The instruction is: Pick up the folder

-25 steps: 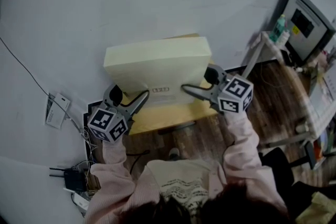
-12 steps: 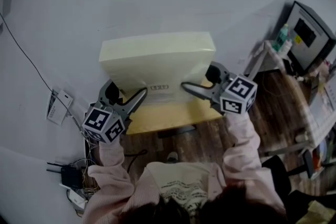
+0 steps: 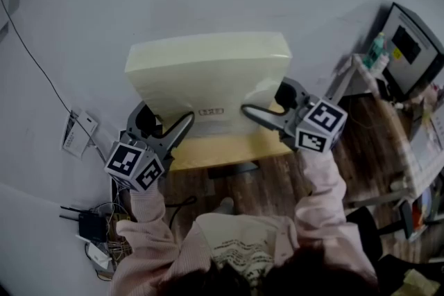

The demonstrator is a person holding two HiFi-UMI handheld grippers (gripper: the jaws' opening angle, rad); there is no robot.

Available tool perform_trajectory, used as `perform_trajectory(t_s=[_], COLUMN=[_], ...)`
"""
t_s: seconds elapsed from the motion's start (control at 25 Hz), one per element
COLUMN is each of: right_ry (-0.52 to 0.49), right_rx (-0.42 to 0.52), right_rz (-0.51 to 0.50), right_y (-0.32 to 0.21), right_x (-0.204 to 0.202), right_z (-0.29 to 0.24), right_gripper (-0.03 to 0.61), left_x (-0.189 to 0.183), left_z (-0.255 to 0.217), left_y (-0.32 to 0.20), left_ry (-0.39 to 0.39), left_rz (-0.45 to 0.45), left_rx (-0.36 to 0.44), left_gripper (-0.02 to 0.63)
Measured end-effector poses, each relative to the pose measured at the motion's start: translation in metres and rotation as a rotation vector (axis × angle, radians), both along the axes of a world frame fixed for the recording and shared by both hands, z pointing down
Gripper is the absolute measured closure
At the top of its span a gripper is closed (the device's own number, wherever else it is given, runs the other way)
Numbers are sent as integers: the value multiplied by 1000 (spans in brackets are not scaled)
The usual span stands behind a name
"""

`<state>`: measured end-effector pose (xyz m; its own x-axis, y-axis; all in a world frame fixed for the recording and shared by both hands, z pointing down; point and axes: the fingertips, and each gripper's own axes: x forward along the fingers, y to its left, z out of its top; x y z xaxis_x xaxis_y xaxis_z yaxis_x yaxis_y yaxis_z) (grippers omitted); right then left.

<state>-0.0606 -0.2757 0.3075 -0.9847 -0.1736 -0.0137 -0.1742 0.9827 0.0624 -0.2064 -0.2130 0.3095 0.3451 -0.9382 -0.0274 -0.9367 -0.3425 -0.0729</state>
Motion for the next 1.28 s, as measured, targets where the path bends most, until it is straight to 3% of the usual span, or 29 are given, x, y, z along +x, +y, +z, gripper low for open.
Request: perform_trajectory(t_s=[1.28], right_ry=[-28], right_rx=[2], right_rz=[17], right_y=[-5], right_x=[10], right_z=[5], right_gripper=[230], left_x=[10], left_z=[-1], left_y=[-4], left_ry=[9], left_rz=[-7], left_rx=[14], left_gripper=[193])
